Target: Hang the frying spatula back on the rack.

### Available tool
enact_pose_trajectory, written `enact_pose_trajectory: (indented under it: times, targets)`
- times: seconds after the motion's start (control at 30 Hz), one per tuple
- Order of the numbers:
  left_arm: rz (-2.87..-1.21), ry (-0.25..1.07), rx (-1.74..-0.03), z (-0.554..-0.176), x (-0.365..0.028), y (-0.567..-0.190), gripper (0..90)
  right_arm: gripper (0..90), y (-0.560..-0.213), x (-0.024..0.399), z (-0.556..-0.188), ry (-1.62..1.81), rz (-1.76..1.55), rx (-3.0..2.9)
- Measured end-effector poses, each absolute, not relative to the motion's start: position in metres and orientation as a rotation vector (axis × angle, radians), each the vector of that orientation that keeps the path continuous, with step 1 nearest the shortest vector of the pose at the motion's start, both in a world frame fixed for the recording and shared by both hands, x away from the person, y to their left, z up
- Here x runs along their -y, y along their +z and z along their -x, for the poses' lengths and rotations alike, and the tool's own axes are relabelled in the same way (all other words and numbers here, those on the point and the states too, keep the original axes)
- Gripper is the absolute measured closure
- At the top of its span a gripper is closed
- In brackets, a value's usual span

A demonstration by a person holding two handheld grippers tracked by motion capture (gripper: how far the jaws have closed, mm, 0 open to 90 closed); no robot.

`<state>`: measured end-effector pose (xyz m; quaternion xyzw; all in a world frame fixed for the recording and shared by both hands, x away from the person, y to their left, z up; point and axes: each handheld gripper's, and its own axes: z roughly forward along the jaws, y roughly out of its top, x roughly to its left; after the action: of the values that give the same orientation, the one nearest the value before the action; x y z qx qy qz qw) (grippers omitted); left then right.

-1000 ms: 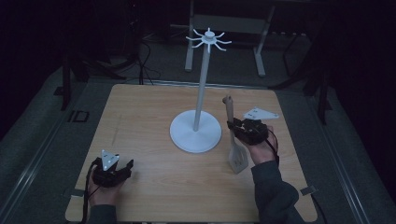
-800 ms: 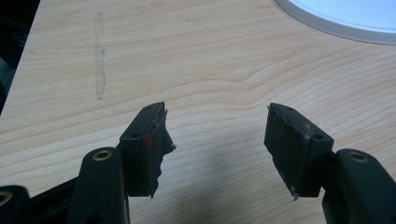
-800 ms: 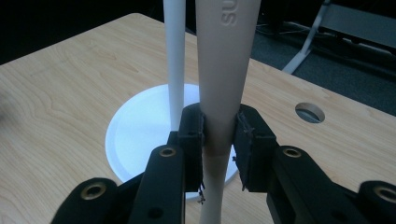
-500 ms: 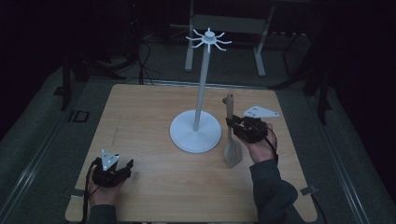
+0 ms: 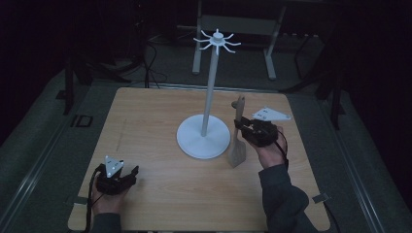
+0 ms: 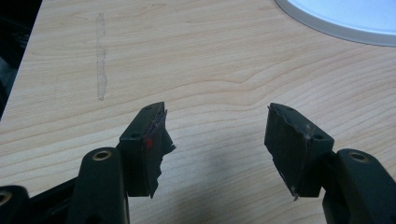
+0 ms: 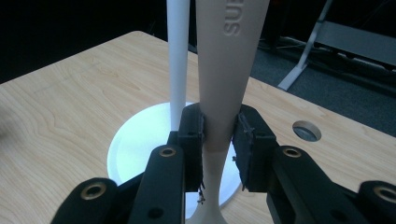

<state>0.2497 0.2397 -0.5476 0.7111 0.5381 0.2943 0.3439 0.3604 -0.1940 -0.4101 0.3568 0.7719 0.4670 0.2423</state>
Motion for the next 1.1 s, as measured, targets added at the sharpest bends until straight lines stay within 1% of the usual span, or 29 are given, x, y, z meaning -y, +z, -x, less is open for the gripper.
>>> enact_pose_trajectory:
  times: [1.1]
  targets:
    - [-1.844, 0.765, -1.399, -0.249, -0.24, -0.547, 39.2, 73.8, -0.388, 0.191, -0.364, 1.382, -0.977, -2.048]
